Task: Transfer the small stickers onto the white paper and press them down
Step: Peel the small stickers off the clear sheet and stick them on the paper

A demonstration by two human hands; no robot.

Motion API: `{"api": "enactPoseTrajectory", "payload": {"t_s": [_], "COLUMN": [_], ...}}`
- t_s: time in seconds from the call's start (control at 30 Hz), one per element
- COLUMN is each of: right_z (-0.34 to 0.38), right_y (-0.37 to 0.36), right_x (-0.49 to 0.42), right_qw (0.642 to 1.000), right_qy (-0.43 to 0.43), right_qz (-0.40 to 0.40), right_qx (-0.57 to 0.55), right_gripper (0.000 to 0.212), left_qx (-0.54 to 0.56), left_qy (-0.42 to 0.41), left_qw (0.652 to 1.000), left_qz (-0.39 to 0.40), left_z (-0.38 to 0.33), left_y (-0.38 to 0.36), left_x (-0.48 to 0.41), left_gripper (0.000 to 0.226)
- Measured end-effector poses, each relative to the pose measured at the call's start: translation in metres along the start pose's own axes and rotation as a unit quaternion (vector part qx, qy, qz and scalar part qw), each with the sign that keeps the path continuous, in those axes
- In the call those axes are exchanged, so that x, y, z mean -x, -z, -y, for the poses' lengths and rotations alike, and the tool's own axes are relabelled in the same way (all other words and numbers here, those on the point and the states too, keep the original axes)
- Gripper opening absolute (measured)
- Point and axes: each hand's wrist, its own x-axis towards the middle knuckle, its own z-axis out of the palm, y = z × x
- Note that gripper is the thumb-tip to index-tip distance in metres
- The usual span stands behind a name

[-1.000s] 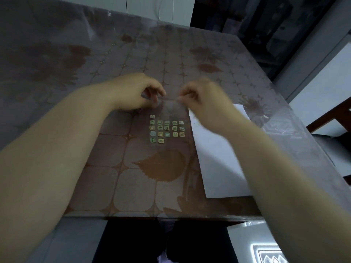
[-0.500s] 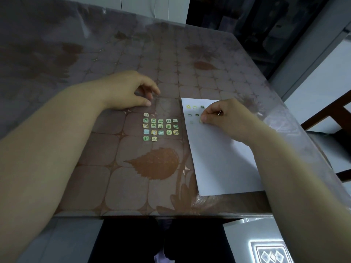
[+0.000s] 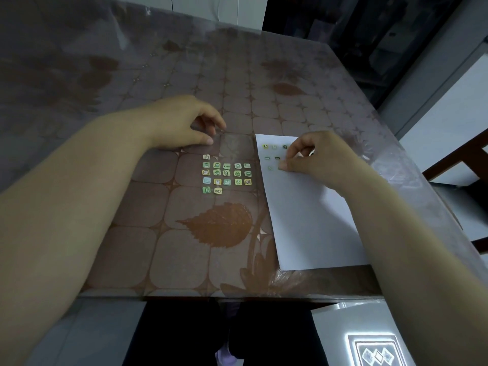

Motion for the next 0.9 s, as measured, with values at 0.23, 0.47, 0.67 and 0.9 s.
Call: {"api": "enactPoseTrajectory", "payload": {"t_s": [0.23, 0.47, 0.67, 0.9], "right_z": [0.005, 0.045, 0.06, 0.065], "right_y": [0.003, -0.016, -0.051, -0.074], "right_x": [-0.007, -0.001, -0.014, -0.012], "right_qw": [1.0, 0.988, 0.981, 0.983], "right_qy": [-0.02, 0.132, 0.17, 0.162], "right_qz": [-0.002, 0.048, 0.042, -0.004], "right_qx": [0.023, 0.059, 0.084, 0.083], "right_gripper": [0.023, 0.006, 0.013, 0.013], "left_qx": [-0.004, -0.008, -0.015, -0.031], "left_qy": [0.0, -0.006, -0.01, 0.002], "left_qw": [1.0, 1.0, 0.999, 0.999], "left_qz": [-0.001, 0.002, 0.039, 0.041], "left_z": [0.001, 0.0, 0.003, 0.001], "left_y": [0.001, 0.001, 0.006, 0.004], "left_x": [0.001, 0.001, 0.004, 0.004], "left_gripper": [0.034, 0.03, 0.029, 0.038]}}
